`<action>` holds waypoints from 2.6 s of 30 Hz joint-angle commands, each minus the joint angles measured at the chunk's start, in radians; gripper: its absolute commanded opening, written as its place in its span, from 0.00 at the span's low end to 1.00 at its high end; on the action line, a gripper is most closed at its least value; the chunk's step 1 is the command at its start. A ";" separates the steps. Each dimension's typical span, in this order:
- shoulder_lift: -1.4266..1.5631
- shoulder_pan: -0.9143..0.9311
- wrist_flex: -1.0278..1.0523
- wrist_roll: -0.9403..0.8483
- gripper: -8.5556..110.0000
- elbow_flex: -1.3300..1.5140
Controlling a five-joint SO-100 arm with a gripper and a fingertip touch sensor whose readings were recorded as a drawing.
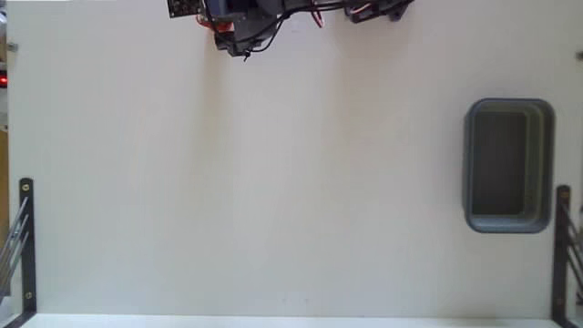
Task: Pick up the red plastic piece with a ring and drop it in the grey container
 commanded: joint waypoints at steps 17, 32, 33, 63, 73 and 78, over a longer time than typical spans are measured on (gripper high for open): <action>0.043 0.023 -0.015 0.005 0.56 0.004; 0.043 0.023 -0.015 0.005 0.52 0.004; 0.043 0.023 -0.015 0.005 0.52 0.004; 0.043 0.023 -0.015 0.005 0.45 0.004; 0.043 0.023 -0.015 0.005 0.42 0.004; 0.043 0.023 -0.015 0.005 0.41 0.004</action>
